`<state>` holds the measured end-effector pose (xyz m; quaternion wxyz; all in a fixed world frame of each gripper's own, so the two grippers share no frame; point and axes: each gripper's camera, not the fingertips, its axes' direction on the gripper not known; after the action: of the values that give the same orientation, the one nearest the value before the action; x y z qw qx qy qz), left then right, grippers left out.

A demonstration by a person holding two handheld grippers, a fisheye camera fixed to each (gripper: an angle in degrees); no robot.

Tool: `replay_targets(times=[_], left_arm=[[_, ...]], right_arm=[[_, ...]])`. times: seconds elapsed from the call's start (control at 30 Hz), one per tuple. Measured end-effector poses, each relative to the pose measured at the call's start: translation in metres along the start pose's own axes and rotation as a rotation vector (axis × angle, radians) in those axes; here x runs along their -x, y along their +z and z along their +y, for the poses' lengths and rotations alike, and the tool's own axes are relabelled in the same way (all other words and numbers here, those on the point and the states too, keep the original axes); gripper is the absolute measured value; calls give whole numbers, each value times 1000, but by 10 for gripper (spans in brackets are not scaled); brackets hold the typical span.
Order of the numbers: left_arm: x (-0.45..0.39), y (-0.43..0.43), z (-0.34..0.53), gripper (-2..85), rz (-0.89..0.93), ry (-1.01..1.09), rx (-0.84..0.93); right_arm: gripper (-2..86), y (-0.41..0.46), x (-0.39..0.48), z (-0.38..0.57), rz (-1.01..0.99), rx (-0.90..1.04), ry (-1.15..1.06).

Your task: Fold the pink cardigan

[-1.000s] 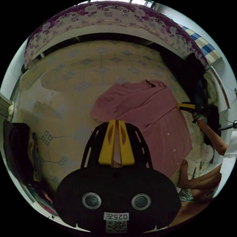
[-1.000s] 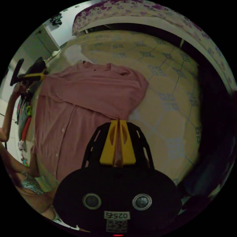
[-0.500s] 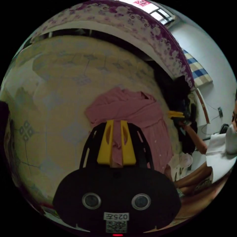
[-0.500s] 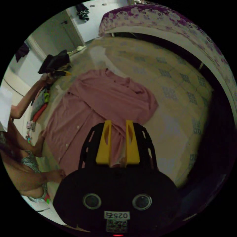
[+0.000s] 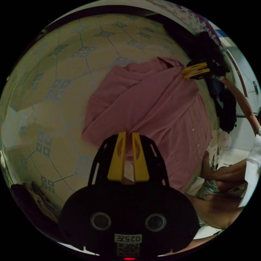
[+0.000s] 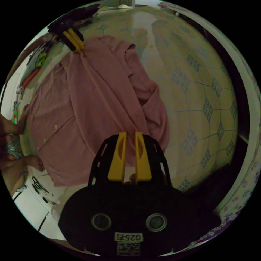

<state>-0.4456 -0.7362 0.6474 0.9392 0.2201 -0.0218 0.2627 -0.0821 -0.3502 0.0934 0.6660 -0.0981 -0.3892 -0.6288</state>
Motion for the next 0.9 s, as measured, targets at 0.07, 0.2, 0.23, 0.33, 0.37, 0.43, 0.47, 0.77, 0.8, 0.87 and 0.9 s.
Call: replay_targets(times=[0.07, 0.2, 0.23, 0.33, 0.37, 0.43, 0.47, 0.77, 0.8, 0.87, 0.9], left_arm=[[-1, 1, 0, -6, -1, 5, -7], [-9, -6, 5, -16, -55, 29, -20], [-11, -8, 7, -16, -70, 35, -25], [-22, -17, 15, -16, -126, 60, -61], [-25, -22, 18, -16, -141, 66, -87], [-27, -29, 21, -16, -156, 67, -115], [-27, -35, 22, -16, -163, 63, -139], [19, -3, 5, -10, -83, -62, -63], [22, -7, 12, -5, -61, -90, -98], [23, -17, 28, 7, -38, -127, -155], [20, -24, 39, 14, -9, -135, -193]], right_arm=[[13, -1, 5, -4, 7, -16, -4], [-5, -12, 13, -6, 34, -50, 20], [-5, -14, 13, -5, 28, -61, 24], [-7, -31, 11, 0, -15, -124, 62], [-8, -37, 9, 2, -47, -144, 76], [-8, -45, 3, 4, -71, -174, 107], [-8, -49, -1, 4, -65, -188, 133], [13, -3, -17, -13, -167, -84, 239], [40, -7, -14, -8, -150, -116, 261], [71, -20, -7, 5, -124, -168, 290], [82, -30, 0, 15, -146, -213, 290]])
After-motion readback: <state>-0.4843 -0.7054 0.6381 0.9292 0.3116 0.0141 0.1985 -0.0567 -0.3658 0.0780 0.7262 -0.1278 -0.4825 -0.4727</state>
